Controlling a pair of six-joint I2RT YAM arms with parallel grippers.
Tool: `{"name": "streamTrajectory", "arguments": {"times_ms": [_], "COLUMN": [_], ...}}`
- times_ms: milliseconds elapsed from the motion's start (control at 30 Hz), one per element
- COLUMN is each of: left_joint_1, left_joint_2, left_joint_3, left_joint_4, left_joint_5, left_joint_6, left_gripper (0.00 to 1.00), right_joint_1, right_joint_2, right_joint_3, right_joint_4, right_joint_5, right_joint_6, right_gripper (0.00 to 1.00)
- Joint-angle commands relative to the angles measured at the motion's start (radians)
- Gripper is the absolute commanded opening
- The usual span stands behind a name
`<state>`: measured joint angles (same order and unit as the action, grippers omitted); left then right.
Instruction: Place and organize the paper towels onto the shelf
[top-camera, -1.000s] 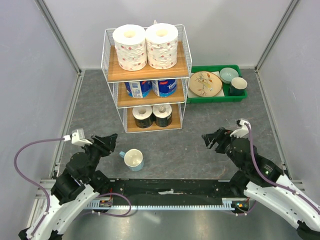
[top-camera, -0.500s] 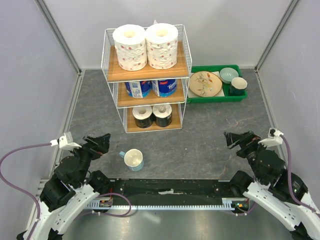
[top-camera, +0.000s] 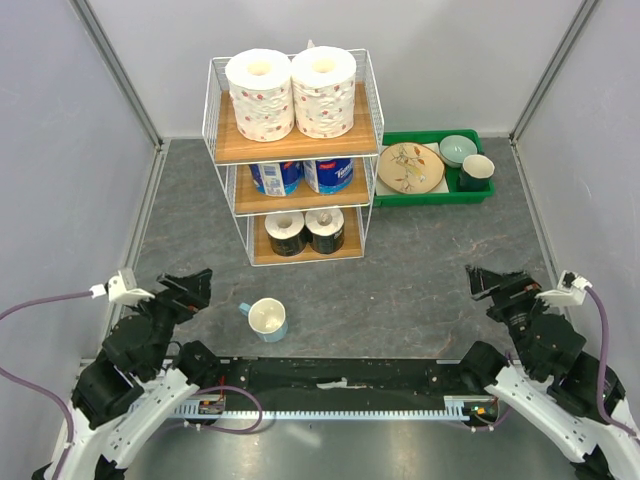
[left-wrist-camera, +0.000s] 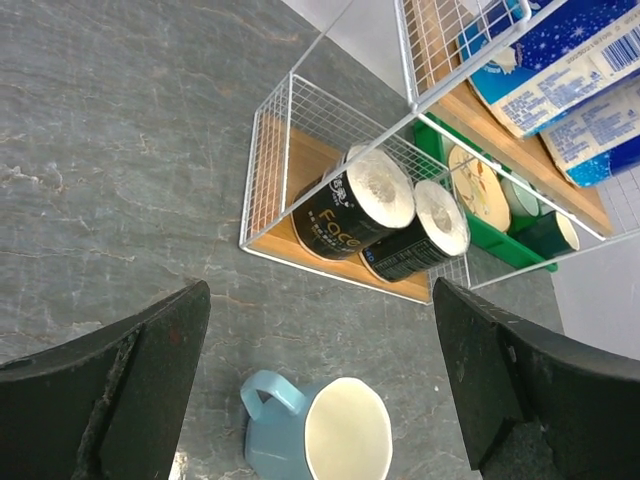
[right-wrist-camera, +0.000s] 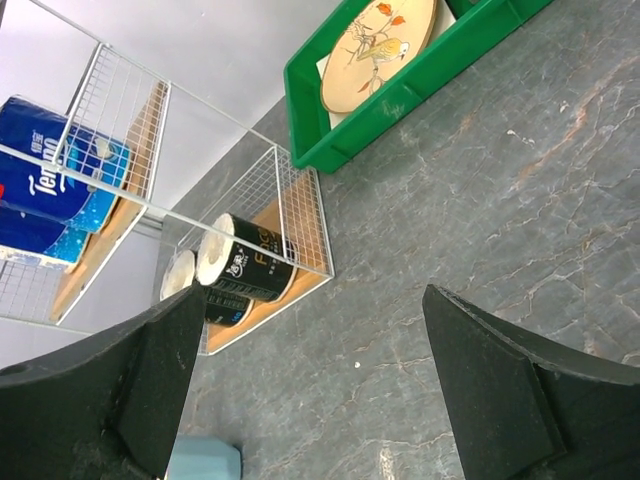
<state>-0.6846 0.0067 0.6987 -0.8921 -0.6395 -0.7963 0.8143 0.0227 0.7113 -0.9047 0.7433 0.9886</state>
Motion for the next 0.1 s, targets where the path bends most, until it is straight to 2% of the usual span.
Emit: {"name": "streamTrajectory", "arguments": {"times_ms": [0, 67], "left_joint_1": [0.003, 0.003], "left_joint_2": [-0.06, -0.066], "left_joint_3": [0.042, 0.048], "left_joint_4": [-0.025, -0.027], "left_joint_5": [-0.037, -0.043], "left_joint_6": [-0.032, -0.032], "left_gripper": [0.99, 0.99], "right_joint_1": [0.002, 0.002], "right_joint_2": [0.023, 0.023], "right_joint_3": [0.016, 0.014], "right_joint_4": [-0.003, -0.003], "right_joint_5": [0.024, 0.022], "right_joint_6": [0.01, 0.01], "right_gripper": [0.98, 0.98]}}
